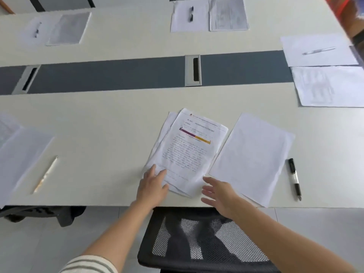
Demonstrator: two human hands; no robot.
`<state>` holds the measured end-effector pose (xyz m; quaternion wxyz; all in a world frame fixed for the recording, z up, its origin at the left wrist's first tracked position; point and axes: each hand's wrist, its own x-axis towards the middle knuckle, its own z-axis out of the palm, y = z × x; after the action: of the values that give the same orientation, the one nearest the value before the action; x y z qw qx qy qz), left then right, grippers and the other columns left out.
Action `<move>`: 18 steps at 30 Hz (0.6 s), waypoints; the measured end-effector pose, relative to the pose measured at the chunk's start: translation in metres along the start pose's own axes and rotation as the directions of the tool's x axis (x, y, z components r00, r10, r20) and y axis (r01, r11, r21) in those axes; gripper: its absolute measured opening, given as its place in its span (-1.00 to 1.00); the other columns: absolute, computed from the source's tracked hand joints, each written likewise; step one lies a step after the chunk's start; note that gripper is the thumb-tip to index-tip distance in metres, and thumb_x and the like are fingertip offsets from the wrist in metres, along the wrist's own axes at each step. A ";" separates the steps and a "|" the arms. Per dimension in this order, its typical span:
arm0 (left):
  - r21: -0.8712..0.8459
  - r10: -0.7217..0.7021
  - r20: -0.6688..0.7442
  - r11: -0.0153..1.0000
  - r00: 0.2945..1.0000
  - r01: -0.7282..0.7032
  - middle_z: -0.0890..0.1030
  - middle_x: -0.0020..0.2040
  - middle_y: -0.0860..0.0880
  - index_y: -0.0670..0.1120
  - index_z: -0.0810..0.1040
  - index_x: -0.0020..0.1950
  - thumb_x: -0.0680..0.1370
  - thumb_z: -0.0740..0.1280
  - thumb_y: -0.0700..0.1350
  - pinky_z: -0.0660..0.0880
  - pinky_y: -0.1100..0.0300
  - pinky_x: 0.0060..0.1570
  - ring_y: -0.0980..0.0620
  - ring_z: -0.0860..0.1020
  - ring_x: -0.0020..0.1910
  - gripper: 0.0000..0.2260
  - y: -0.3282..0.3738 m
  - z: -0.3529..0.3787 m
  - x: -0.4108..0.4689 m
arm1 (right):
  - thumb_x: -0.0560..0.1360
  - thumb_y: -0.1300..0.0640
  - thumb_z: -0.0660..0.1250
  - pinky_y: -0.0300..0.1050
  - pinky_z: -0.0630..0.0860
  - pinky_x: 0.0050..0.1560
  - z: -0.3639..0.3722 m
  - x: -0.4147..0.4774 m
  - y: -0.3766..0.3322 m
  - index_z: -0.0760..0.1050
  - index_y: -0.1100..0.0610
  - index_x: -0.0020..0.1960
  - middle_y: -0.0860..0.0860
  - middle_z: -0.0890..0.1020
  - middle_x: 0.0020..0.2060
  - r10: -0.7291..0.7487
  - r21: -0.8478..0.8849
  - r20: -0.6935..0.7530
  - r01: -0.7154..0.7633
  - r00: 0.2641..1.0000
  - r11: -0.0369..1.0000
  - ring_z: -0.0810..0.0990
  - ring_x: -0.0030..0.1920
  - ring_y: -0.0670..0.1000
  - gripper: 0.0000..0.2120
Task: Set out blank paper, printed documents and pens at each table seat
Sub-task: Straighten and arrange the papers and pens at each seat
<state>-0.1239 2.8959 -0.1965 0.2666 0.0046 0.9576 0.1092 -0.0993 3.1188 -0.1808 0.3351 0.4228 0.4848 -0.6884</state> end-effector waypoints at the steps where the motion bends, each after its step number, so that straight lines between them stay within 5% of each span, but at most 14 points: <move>1: 0.069 0.009 0.037 0.998 0.999 -0.012 -0.01 0.59 -0.13 0.06 0.15 0.54 0.58 0.20 -0.01 0.27 -0.03 0.39 -0.16 0.02 0.55 -0.46 -0.004 0.005 0.005 | 0.54 0.11 0.37 0.11 0.55 0.20 0.005 0.004 -0.002 0.42 0.24 0.28 0.21 0.51 0.23 0.013 0.023 -0.001 -0.013 1.000 1.000 0.51 0.28 0.18 -0.62; 8: 0.136 0.088 0.075 0.986 0.993 -0.098 -0.14 0.60 -0.12 0.12 -0.02 0.57 0.58 0.15 -0.08 0.08 -0.04 0.49 -0.16 -0.12 0.57 -0.41 -0.029 0.028 -0.013 | 0.45 0.06 0.44 0.11 0.54 0.20 0.032 0.038 -0.041 0.54 0.18 0.09 0.09 0.65 -0.04 -0.107 -0.073 -0.209 0.094 0.972 0.993 0.62 -0.01 0.11 -0.72; 14: 0.116 0.147 0.120 0.980 0.982 -0.161 -0.08 0.60 -0.05 0.10 0.06 0.56 0.58 0.15 -0.04 0.10 -0.03 0.48 -0.12 -0.02 0.56 -0.45 -0.052 0.023 -0.024 | 0.49 0.32 0.35 0.09 0.56 0.01 0.069 0.051 -0.064 0.49 0.29 0.11 0.19 0.62 0.01 -0.236 -0.207 -0.273 0.183 0.932 0.961 0.59 -0.07 0.17 -0.79; 18: -0.333 0.074 -0.021 0.940 0.997 -0.077 0.34 0.45 -0.07 -0.01 0.26 0.50 0.52 0.33 -0.06 0.30 0.09 0.36 -0.07 0.33 0.41 -0.44 -0.064 -0.013 0.002 | 0.49 0.34 0.35 0.12 0.60 0.08 0.074 0.027 -0.073 0.56 0.26 0.10 0.17 0.66 0.07 -0.405 -0.315 -0.165 0.342 0.899 0.886 0.65 0.02 0.19 -0.81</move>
<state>-0.1286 2.8308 -0.2002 0.2552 -0.0044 0.9255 0.2798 -0.1935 3.0695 -0.1641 0.1940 0.3451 0.6841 -0.6126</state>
